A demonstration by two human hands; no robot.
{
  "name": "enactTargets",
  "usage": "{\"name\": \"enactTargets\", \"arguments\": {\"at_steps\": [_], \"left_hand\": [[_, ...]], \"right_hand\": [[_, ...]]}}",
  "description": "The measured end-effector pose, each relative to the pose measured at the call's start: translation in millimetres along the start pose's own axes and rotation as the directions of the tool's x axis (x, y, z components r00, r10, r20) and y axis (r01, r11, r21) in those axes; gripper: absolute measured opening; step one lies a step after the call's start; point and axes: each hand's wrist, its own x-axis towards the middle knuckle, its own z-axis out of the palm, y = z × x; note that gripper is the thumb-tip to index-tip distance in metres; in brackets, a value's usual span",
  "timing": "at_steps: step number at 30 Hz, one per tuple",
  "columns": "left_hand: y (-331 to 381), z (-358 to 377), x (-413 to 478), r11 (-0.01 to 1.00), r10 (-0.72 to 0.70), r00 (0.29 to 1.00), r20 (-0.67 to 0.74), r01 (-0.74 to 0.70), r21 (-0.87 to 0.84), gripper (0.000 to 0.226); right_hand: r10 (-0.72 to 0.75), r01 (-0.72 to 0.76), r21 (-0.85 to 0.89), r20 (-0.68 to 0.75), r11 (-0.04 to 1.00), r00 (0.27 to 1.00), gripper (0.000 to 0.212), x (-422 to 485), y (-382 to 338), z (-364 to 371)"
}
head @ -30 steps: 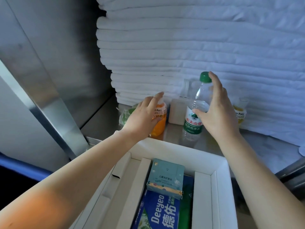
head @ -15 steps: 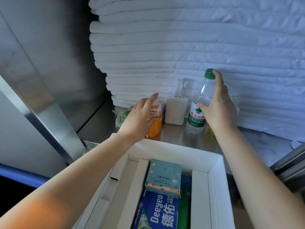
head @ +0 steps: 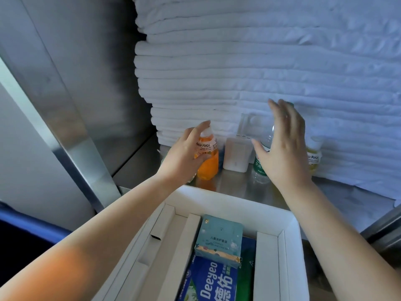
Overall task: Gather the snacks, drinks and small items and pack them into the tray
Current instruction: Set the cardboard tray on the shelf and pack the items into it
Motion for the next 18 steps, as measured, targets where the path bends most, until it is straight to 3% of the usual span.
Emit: {"name": "enactTargets", "arguments": {"at_steps": [5, 8, 11, 18], "left_hand": [[11.8, -37.3, 3.5, 0.999, 0.042, 0.995, -0.089, -0.042, 0.006, 0.076], [10.8, -61.6, 5.4, 0.999, 0.025, 0.989, -0.147, -0.021, 0.029, 0.077], [0.8, -83.0, 5.9, 0.996, -0.012, 0.982, -0.191, 0.029, 0.088, 0.078], [-44.8, -106.9, 13.9, 0.963, -0.163, 0.958, -0.236, 0.206, 0.174, 0.076]], "right_hand": [[-0.183, 0.184, 0.017, 0.251, 0.983, 0.951, 0.048, 6.1, -23.9, 7.8], [-0.166, 0.168, 0.038, 0.465, 0.985, 0.869, 0.045, 8.7, -30.6, 22.2], [-0.145, 0.201, -0.032, 0.583, 0.979, 0.799, 0.039, 14.3, -31.8, 41.6], [-0.036, 0.219, -0.167, 0.711, 0.961, 0.702, 0.023, 21.8, -38.0, 75.8]]}}
